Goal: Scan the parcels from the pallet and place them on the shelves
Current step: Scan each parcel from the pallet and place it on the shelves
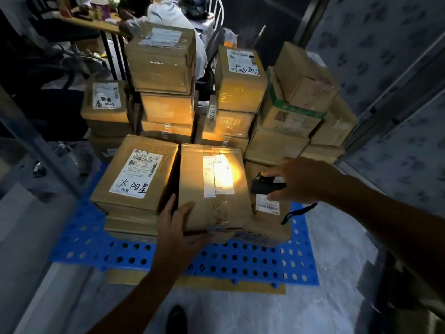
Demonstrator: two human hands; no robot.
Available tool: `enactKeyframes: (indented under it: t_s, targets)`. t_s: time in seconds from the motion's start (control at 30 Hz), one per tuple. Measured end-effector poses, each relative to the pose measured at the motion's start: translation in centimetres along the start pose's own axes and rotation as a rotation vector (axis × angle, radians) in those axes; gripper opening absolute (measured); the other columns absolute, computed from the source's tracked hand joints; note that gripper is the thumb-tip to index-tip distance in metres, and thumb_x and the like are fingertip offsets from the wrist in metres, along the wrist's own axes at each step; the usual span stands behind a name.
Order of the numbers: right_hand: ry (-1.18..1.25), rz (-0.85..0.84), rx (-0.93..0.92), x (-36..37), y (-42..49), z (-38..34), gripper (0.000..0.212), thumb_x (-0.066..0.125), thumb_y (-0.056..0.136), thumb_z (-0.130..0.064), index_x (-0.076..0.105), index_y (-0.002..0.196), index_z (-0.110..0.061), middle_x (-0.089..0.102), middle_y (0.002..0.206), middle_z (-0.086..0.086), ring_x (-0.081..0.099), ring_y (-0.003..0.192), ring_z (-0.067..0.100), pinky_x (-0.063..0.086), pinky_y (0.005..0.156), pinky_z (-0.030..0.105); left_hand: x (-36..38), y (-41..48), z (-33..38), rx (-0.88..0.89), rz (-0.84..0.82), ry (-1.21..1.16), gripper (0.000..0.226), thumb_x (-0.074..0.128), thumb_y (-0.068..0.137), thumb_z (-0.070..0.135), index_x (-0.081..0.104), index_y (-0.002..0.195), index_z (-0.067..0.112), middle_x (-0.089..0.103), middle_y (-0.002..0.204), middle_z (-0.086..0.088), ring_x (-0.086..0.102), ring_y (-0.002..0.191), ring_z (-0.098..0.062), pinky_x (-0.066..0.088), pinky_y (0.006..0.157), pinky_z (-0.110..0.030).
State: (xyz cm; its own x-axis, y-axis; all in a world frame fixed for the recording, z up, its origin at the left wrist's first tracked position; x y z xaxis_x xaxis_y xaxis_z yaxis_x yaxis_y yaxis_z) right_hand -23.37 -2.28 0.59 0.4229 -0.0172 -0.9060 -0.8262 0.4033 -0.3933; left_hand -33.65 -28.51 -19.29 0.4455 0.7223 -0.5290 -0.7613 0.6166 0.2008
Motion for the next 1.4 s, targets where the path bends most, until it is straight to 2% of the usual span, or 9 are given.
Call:
enactKeyframes:
  t_s: [0.17,0.37,0.5,0.6,0.77,0.87,1.03,1.2,1.4]
  targets:
    - [0.005,-0.035,-0.007,-1.7,0.7,0.5,0.068,0.060,0.086,-0.068,0.040,0.147,-0.045,0.038,0.101,-0.009,0.043,0.091,0.015,0.041,0.074,0.033,0.4,0.4,-0.4,-0.092,-0.006,-0.094,0.092,0.069,0.065,0.081,0.042,0.140,0.037,0.037,0.158,0.003,0.039,0.135,-0.005,0.049,0.106,-0.039]
    - [0.051,-0.024,-0.081,0.2,0.1,2.7,0.071,0.060,0.086,-0.068,0.041,0.149,-0.041,0.043,0.106,-0.008,0.046,0.095,0.014,0.038,0.075,0.032,0.8,0.1,-0.2,-0.006,0.039,-0.103,0.073,0.085,0.075,0.035,0.048,0.137,0.026,0.034,0.162,0.007,0.037,0.146,-0.005,0.051,0.108,-0.036]
    - [0.346,0.070,-0.141,2.9,0.0,5.0,0.067,0.064,0.085,-0.067,0.051,0.143,-0.037,0.062,0.126,-0.008,0.059,0.101,0.009,0.049,0.079,0.030,1.7,-1.3,2.1,-0.002,0.137,-0.093,0.072,0.084,0.074,0.039,0.053,0.135,0.017,0.035,0.157,0.025,0.038,0.138,0.012,0.047,0.104,-0.016]
    - [0.608,0.170,-0.163,6.0,-0.6,6.5,0.046,0.069,0.083,-0.061,0.062,0.126,-0.048,0.070,0.115,-0.016,0.066,0.094,0.006,0.056,0.082,0.036,2.4,-2.5,4.9,-0.011,0.191,-0.113,0.073,0.082,0.073,0.044,0.056,0.133,0.012,0.042,0.154,0.014,0.047,0.137,0.000,0.054,0.101,-0.026]
    - [0.910,0.224,-0.204,9.8,-2.0,7.9,0.037,0.068,0.086,-0.055,0.062,0.122,-0.051,0.062,0.112,-0.031,0.061,0.109,0.006,0.052,0.090,0.032,3.4,-5.5,9.6,-0.017,0.323,-0.089,0.065,0.080,0.073,0.053,0.046,0.129,0.049,0.055,0.141,0.017,0.055,0.128,0.001,0.050,0.094,-0.011]
    - [0.978,0.285,-0.206,10.8,-2.5,7.6,0.063,0.068,0.088,-0.052,0.051,0.145,-0.032,0.053,0.138,-0.021,0.050,0.129,0.007,0.044,0.099,0.027,3.9,-7.9,11.9,-0.033,0.438,-0.087,0.067,0.083,0.071,0.049,0.044,0.124,0.062,0.053,0.133,0.036,0.056,0.124,0.007,0.047,0.094,-0.009]
    - [1.059,0.299,-0.292,10.5,-3.3,4.6,0.067,0.065,0.087,-0.058,0.046,0.148,-0.036,0.054,0.142,-0.014,0.054,0.125,0.009,0.051,0.094,0.029,3.0,-11.8,13.8,-0.101,0.587,-0.059,0.066,0.087,0.068,0.040,0.049,0.122,0.038,0.053,0.127,0.044,0.053,0.121,0.016,0.044,0.091,-0.002]
    - [1.094,0.318,-0.403,10.0,-4.6,-1.6,0.066,0.065,0.088,-0.059,0.043,0.148,-0.043,0.051,0.146,-0.012,0.050,0.130,0.008,0.049,0.095,0.027,-0.9,-16.3,14.9,-0.161,0.730,0.024,0.070,0.087,0.064,0.045,0.046,0.122,0.045,0.050,0.121,0.049,0.053,0.113,0.021,0.043,0.081,0.000]
    - [1.135,0.294,-0.591,8.6,-7.4,-11.7,0.069,0.067,0.087,-0.059,0.044,0.148,-0.038,0.045,0.151,-0.015,0.039,0.132,0.000,0.039,0.102,0.024,-7.0,-23.4,15.0,-0.222,0.891,0.069,0.067,0.083,0.065,0.055,0.047,0.121,0.046,0.052,0.126,0.042,0.054,0.115,0.016,0.045,0.089,-0.006]
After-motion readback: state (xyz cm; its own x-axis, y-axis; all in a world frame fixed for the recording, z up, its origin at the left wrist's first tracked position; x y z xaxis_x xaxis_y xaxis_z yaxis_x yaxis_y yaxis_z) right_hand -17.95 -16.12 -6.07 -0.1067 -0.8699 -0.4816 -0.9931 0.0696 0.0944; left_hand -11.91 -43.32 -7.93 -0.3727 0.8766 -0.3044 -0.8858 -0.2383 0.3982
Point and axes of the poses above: each hand's wrist, its own y-axis towards the middle knuckle, its own x-axis out of the palm, z = x × y, the point moved 1 cm from there along y, towards the middle knuckle
